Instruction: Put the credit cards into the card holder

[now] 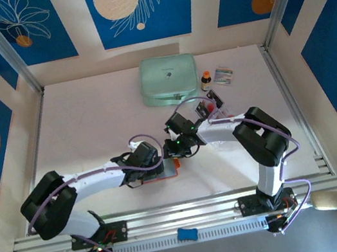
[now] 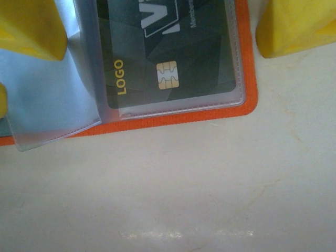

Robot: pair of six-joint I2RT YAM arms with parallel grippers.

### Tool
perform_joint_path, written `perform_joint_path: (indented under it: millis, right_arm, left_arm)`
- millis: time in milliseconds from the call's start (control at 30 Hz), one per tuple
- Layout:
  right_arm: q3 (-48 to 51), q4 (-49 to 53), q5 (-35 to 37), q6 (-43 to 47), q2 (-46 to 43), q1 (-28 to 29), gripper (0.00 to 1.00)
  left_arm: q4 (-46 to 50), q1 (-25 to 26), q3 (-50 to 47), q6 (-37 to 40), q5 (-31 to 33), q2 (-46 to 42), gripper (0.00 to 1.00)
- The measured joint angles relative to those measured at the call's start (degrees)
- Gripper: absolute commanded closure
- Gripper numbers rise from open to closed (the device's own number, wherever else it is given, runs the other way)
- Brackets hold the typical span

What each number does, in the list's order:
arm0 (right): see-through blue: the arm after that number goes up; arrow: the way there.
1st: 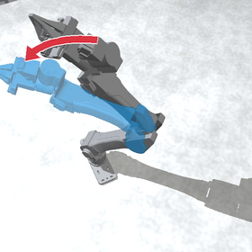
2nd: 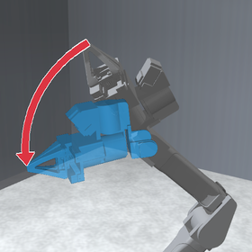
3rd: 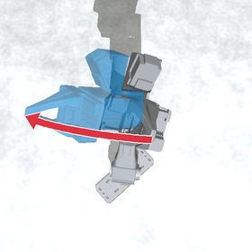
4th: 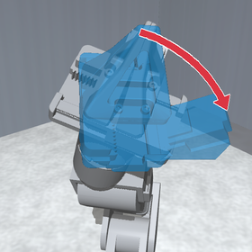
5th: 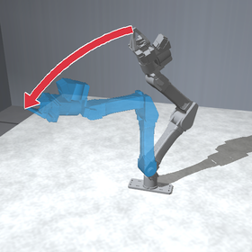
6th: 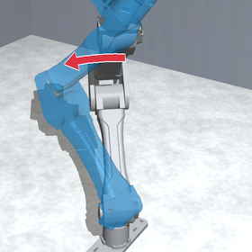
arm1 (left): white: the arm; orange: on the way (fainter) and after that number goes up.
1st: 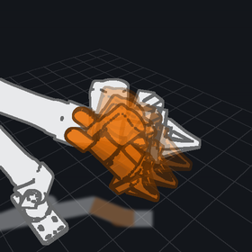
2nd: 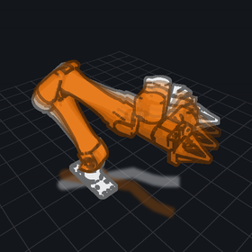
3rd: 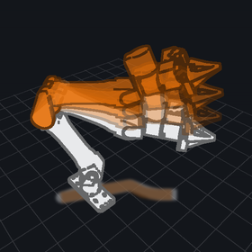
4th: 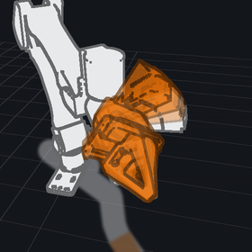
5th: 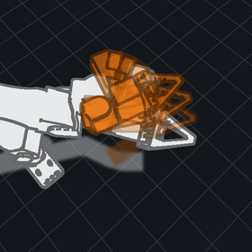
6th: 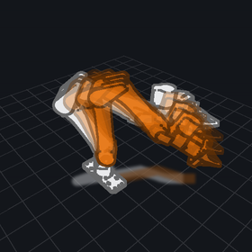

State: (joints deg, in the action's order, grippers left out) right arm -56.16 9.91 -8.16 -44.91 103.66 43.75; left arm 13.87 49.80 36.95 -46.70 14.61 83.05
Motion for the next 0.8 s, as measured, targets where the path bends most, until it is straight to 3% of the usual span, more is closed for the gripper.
perform_joint_path:
  millis: [633,800]
  right_arm:
    - [-0.09,-1.7,-4.33,-0.55,0.81,-0.26,0.82]
    - [-0.09,-1.73,-5.27,-1.03,0.63,-0.2,0.75]
  left_arm:
    - [-0.7,0.0,-1.14,0.02,0.0,-1.27,0.06]
    - [0.68,0.0,-1.4,0.0,0.09,-2.95,0.03]
